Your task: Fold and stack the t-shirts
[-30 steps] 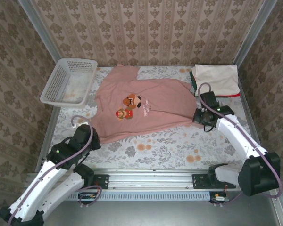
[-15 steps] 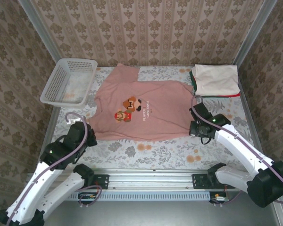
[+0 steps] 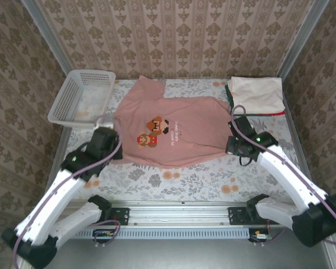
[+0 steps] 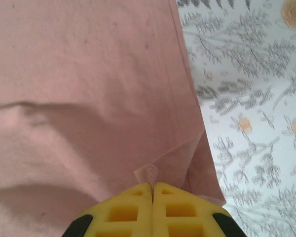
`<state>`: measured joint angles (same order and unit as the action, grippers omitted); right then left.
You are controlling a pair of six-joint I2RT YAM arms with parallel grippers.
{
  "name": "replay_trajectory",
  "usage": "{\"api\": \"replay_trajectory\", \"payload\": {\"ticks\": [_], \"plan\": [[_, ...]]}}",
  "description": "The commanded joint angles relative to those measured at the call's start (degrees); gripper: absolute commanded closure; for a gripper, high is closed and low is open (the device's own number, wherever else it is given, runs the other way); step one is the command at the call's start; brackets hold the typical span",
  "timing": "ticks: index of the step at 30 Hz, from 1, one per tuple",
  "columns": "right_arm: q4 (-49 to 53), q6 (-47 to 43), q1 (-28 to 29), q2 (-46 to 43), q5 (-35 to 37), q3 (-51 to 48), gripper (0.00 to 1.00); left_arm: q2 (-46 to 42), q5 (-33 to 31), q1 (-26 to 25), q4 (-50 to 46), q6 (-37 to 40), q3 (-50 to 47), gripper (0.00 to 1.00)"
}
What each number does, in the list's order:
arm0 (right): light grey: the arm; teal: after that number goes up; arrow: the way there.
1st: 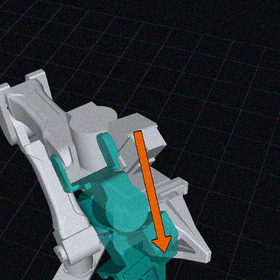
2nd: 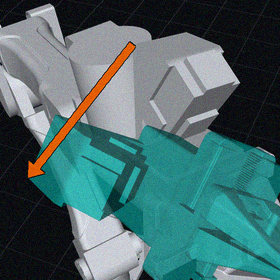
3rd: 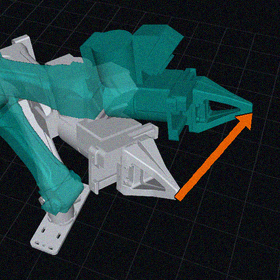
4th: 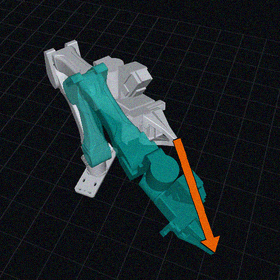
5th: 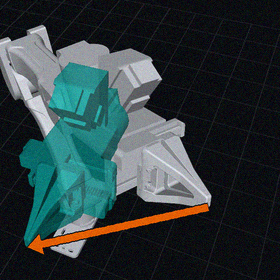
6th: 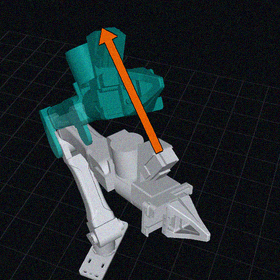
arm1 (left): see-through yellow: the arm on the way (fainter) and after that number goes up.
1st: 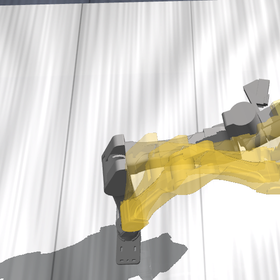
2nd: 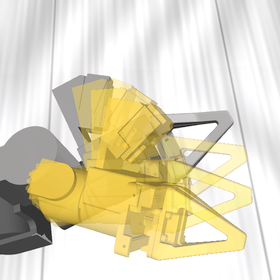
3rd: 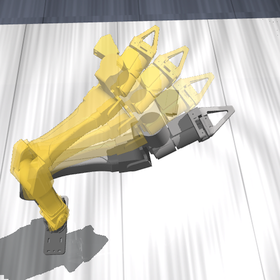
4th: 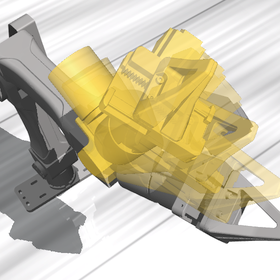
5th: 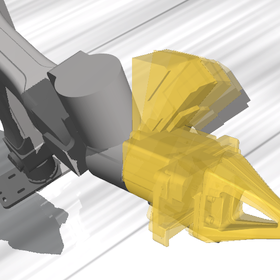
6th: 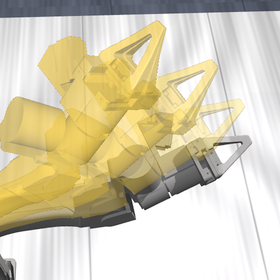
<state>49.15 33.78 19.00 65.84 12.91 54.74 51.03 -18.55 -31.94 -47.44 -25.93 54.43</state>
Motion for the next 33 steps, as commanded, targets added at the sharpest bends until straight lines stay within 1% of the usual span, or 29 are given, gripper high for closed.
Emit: {"api": "replay_trajectory", "payload": {"ticks": [1,3,4,5,6,7,8,11,12,13,14,15,16,17,20,22,24,25,26,28,30,31,33], "plan": [[-5.0,-4.4,-2.7,7.1,-1.4,5.2,0.96,8.1,3.5,5.1,13.6,9.9,3.5,1.0],[-6.4,-6.3,-3.8,11.9,-2.3,7.9,0.96,13.5,6.8,10.0,15.4,10.8,5.4,1.0],[-5.9,-6.5,-4.2,13.4,-2.2,8.9,0.97,15.3,9.0,11.6,14.3,10.4,6.4,1.0],[-5.2,-6.8,-4.2,15.7,-2.2,9.6,0.98,16.4,10.8,12.7,12.4,9.7,7.1,1.0],[-4.9,-6.9,-4.2,15.8,-1.7,9.1,0.98,16.1,10.4,12.8,10.6,8.6,7.1,1.0],[-5.2,-6.5,-4.4,15.1,-1.0,8.1,0.98,14.5,10.2,12.7,8.8,7.6,6.6,1.0],[-5.8,-6.3,-4.6,14.3,-1.5,6.5,0.98,11.1,10.2,12.4,7.6,6.4,4.9,1.0],[-6.2,-4.9,-4.8,8.1,-2.5,1.8,0.96,-0.4,10.3,10.8,1.8,-0.1,-1.4,1.0],[-6.4,-4.2,-4.7,6.4,-2.8,-0.2,0.96,-2.5,10.2,9.9,-1.4,-3.0,-3.5,1.0],[-7.0,-3.6,-4.7,5.1,-3.3,-2.2,0.96,-3.5,10.6,9.3,-4.0,-5.3,-5.1,0.97],[-7.8,-3.1,-4.7,4.1,-4.5,-4.3,0.95,-4.3,11.1,8.8,-7.3,-7.7,-6.6,0.81],[-8.2,-2.6,-4.5,3.3,-5.2,-6.1,0.95,-5.5,9.9,8.1,-9.6,-10.2,-7.6,0.68],[-8.4,-2.1,-4.5,2.9,-5.3,-7.4,0.95,-7.1,8.6,7.2,-10.5,-11.7,-8.6,0.59],[-8.6,-1.9,-4.5,2.6,-5.6,-8.6,0.95,-9.4,7.1,6.5,-11.1,-12.8,-9.4,0.52],[-8.6,-1.5,-4.4,1.9,-5.7,-10.8,0.95,-16.1,4.2,6.8,-10.1,-12.6,-9.5,0.46],[-9.0,-1.3,-4.4,1.6,-5.7,-11.8,0.95,-17.1,2.0,6.9,-8.6,-11.5,-8.5,0.45],[-9.5,-1.1,-4.4,1.5,-6.3,-12.4,0.94,-13.2,3.3,7.1,-4.8,-8.5,-7.7,0.45],[-9.9,-1.0,-4.5,1.4,-6.7,-12.5,0.94,-9.8,5.6,7.0,-2.2,-6.7,-7.4,0.45],[-10.2,-0.9,-4.4,1.3,-6.8,-12.7,0.94,-4.8,8.0,6.9,-0.4,-5.4,-6.7,0.43],[-10.7,-0.8,-4.4,1.6,-7.3,-12.9,0.94,5.4,10.6,6.2,2.4,-4.0,-5.5,0.43],[-10.8,-0.7,-4.3,1.7,-7.3,-13.0,0.94,13.1,10.0,6.3,5.0,-3.7,-5.7,0.44],[-10.8,-0.7,-4.4,1.7,-7.3,-13.1,0.93,15.1,10.2,6.2,6.5,-3.5,-6.3,0.45],[-10.7,-0.7,-4.4,1.5,-7.0,-13.3,0.93,17.6,8.4,6.4,9.0,-4.3,-8.2,0.48]]}}
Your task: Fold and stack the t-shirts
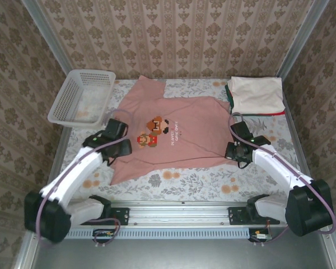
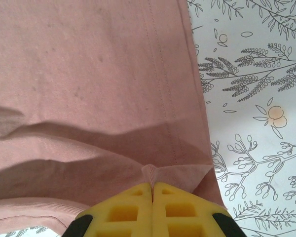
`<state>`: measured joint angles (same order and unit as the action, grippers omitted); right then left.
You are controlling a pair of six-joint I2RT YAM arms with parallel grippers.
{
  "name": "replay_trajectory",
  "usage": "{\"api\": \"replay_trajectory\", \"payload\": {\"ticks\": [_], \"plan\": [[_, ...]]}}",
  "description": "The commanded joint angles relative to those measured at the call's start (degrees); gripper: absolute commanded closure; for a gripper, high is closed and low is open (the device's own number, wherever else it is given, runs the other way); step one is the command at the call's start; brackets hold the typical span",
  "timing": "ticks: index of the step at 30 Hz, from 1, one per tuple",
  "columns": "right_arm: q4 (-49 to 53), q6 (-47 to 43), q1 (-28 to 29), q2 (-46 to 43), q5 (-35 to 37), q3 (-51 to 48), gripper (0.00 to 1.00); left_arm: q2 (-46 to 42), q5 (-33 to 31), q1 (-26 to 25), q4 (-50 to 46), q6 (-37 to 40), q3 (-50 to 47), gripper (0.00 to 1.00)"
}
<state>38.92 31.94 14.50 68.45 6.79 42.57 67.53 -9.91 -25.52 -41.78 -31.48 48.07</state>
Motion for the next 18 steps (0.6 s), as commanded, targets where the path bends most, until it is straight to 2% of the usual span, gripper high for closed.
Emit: {"api": "replay_trajectory", "payload": {"ticks": [1,5,7,10,11,12,14,18], "plan": [[-0.5,1.0,0.1,-1.1,-0.8,-1.2,0.93,1.5,-0.3,0.4,4.1,0.9,-2.9,0.48],[-0.8,0.9,0.1,-1.1,-1.0,-1.9,0.93,0.7,0.6,3.2,9.2,0.7,-7.4,0.49],[-1.1,1.0,0.1,-0.9,-1.0,-2.2,0.93,1.7,4.0,4.6,11.6,1.3,-8.7,0.51],[-1.3,0.9,0.1,-0.5,-0.8,-2.3,0.93,3.9,4.6,3.1,12.6,2.5,-8.8,0.68],[-1.4,0.9,0.0,-0.4,-0.8,-2.3,0.93,4.4,3.6,1.8,12.2,2.4,-8.5,0.7],[-1.5,0.9,0.1,-0.1,-0.8,-2.3,0.93,4.5,2.2,0.0,11.8,2.4,-8.1,0.68],[-1.8,0.9,0.0,0.3,-0.8,-2.4,0.93,4.7,2.0,-3.4,13.3,2.2,-7.7,0.6],[-2.3,1.0,0.0,1.1,-1.1,-2.6,0.93,8.2,4.5,-4.2,16.6,2.0,-8.3,0.55]]}}
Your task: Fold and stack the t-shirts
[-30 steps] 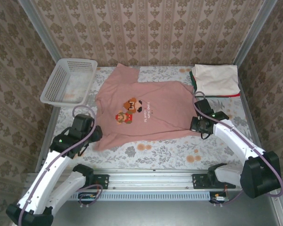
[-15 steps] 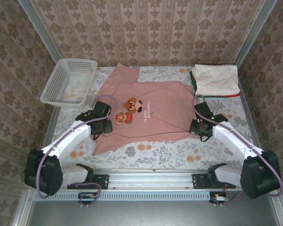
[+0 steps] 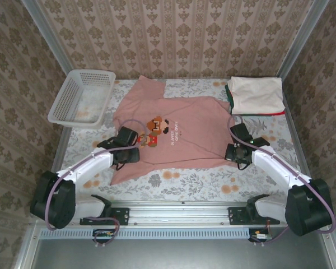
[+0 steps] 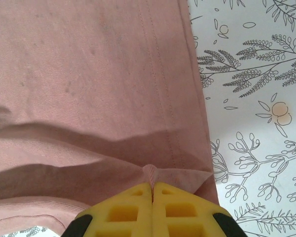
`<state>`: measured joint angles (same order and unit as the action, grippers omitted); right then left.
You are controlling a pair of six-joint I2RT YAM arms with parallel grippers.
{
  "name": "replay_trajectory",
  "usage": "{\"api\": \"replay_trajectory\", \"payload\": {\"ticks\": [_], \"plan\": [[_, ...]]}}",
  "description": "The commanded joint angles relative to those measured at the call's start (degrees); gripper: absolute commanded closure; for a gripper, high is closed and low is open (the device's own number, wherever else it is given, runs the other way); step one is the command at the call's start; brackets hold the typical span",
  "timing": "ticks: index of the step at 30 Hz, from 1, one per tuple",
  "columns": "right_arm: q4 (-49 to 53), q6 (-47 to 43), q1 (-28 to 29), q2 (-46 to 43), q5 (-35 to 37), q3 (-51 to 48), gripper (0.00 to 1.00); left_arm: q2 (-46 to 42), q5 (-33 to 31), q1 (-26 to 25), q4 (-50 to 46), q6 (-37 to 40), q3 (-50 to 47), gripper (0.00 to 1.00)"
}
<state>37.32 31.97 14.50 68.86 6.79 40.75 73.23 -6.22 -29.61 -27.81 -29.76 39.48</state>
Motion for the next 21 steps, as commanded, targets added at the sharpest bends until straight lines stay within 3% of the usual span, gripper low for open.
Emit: {"api": "replay_trajectory", "payload": {"ticks": [1,10,17,21], "plan": [[-0.9,1.0,0.1,0.7,-1.2,-0.9,0.93,3.7,0.6,0.0,3.1,0.4,0.2,0.55],[-0.5,1.0,0.1,0.0,-0.9,-1.4,0.93,11.5,6.0,1.0,7.1,1.5,0.4,0.53],[0.0,0.8,-0.2,-0.7,-0.4,-1.4,0.93,5.7,3.4,-1.8,5.1,-1.8,-3.8,0.65],[-0.2,0.9,-0.2,-0.1,-0.5,-1.3,0.93,1.4,1.8,-2.7,1.8,-2.9,-3.6,0.64]]}}
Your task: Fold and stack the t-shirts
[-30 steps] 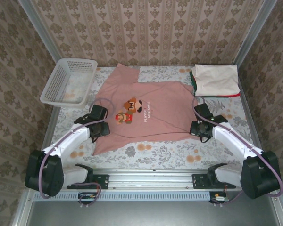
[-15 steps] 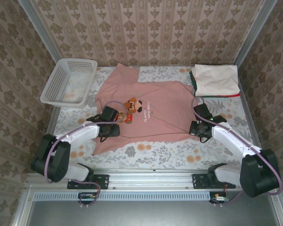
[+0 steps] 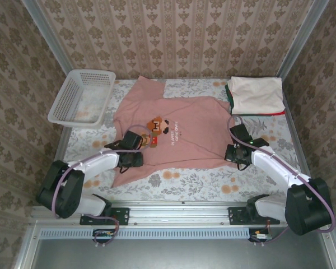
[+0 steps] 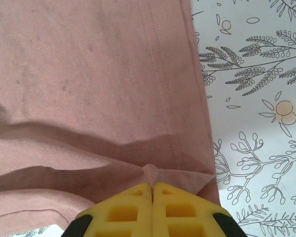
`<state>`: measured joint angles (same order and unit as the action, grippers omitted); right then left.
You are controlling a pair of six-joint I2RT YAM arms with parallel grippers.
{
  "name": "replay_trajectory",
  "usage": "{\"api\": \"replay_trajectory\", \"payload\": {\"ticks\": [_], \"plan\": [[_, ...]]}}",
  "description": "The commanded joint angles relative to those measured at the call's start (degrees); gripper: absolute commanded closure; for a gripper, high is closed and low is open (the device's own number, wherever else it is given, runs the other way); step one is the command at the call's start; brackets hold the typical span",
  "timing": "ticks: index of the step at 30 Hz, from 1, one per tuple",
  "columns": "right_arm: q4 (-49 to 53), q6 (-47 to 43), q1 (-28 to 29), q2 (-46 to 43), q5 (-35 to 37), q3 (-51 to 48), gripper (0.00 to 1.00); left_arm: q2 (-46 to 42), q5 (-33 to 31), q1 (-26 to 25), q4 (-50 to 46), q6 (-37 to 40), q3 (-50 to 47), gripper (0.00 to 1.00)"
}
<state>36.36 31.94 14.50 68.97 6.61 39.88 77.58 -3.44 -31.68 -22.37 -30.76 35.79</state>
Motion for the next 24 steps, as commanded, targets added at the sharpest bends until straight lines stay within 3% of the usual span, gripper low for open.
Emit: {"api": "replay_trajectory", "payload": {"ticks": [1,7,13,18,21,24], "plan": [[0.7,0.8,-0.2,-0.2,-0.4,-0.4,0.93,-3.8,-1.8,-0.9,-4.7,-2.2,0.4,0.64],[0.1,0.8,-0.2,0.4,-0.6,-0.6,0.93,-6.5,-3.2,-2.2,-7.3,-2.4,0.2,0.59],[-0.4,0.9,-0.2,0.5,-1.4,-0.5,0.92,-0.7,-3.3,-2.2,-5.7,-2.0,0.8,0.56],[-0.3,0.9,-0.2,0.2,-1.3,-0.7,0.92,2.3,-3.0,-2.1,-4.4,-1.8,1.4,0.62],[-0.2,1.0,-0.2,0.0,-1.1,-0.8,0.93,1.2,-3.1,-2.2,-5.1,-1.8,1.7,0.73],[-0.3,0.9,-0.2,-0.1,-1.1,-0.9,0.93,-1.4,-3.6,-2.3,-6.3,-1.8,1.8,0.73]]}}
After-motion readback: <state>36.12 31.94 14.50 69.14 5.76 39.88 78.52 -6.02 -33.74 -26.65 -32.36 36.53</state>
